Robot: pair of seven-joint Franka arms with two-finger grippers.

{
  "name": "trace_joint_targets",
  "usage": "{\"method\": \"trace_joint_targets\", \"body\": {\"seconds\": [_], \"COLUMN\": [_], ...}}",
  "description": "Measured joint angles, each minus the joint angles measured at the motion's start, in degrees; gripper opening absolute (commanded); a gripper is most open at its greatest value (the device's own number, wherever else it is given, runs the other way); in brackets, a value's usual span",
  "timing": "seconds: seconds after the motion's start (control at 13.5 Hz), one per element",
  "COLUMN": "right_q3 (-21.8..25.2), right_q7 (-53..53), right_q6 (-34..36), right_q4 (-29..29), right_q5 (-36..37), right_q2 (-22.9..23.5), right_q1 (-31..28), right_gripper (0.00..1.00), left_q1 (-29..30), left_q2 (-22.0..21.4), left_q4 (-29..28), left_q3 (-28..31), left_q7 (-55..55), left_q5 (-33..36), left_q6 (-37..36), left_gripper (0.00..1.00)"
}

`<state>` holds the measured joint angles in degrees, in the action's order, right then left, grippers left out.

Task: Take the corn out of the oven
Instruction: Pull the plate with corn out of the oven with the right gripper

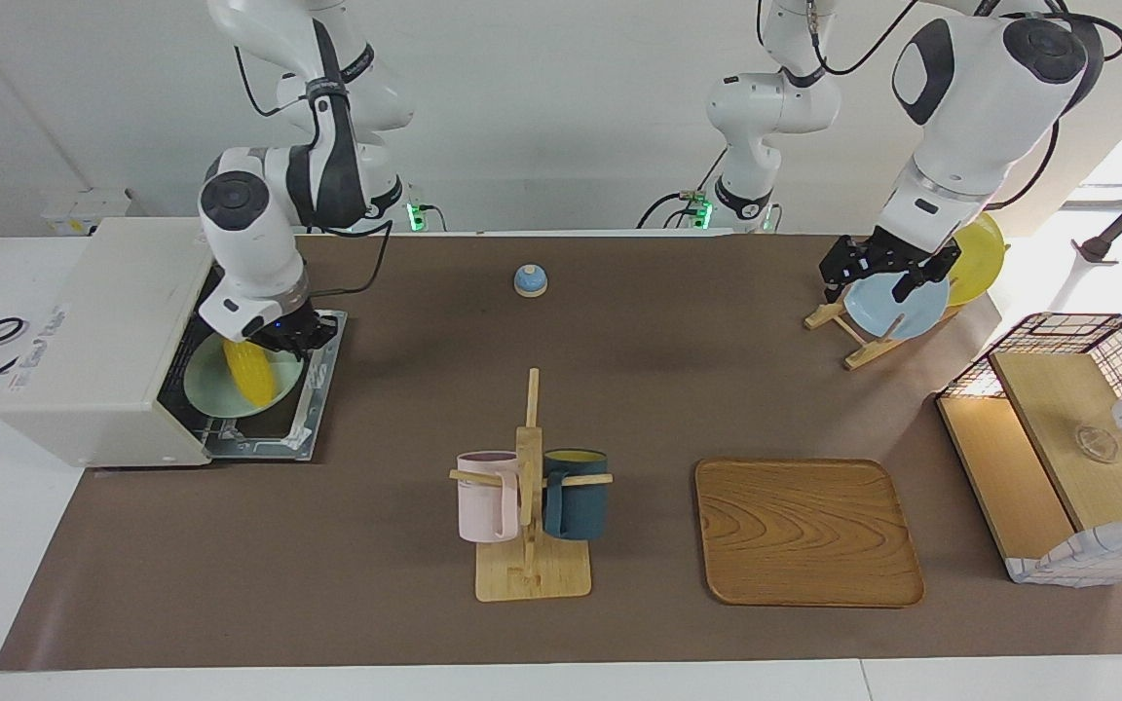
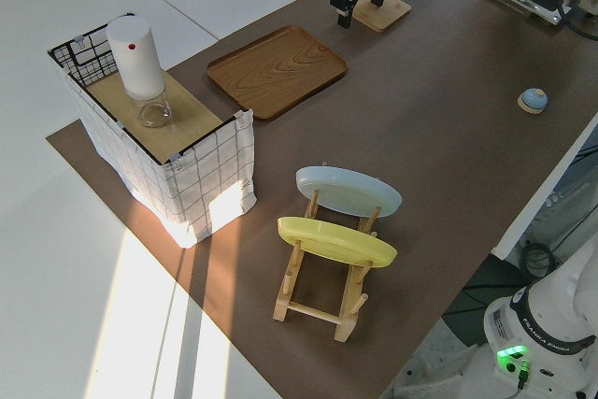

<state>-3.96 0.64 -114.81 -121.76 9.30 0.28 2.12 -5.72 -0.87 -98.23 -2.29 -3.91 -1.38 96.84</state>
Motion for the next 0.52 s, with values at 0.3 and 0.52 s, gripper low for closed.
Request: {"method": "trace_joint_targets", "body": {"seconds": [0.3,0.52], "right_q3": [-0.24,-0.28], "right_q7": [10.18,24.95], "right_q6": [8.26,11.59], "right_q4": [9.19,16.6], "right_q5": [0.19,0.98], "right_q2": [4.61,11.52], "right_q1": [12.2,22.26], "right_gripper": [0.0,0.0], "left_q1": [0.0,0.0], "left_q2": [0.0,0.0], "left_q4": [0.0,0.0], "left_q3": [0.0,0.0], "left_q7": [0.0,0.0], "left_q5": [0.0,0.0], "left_q6": [0.0,0.0], "left_gripper": [1.0,1.0]}}
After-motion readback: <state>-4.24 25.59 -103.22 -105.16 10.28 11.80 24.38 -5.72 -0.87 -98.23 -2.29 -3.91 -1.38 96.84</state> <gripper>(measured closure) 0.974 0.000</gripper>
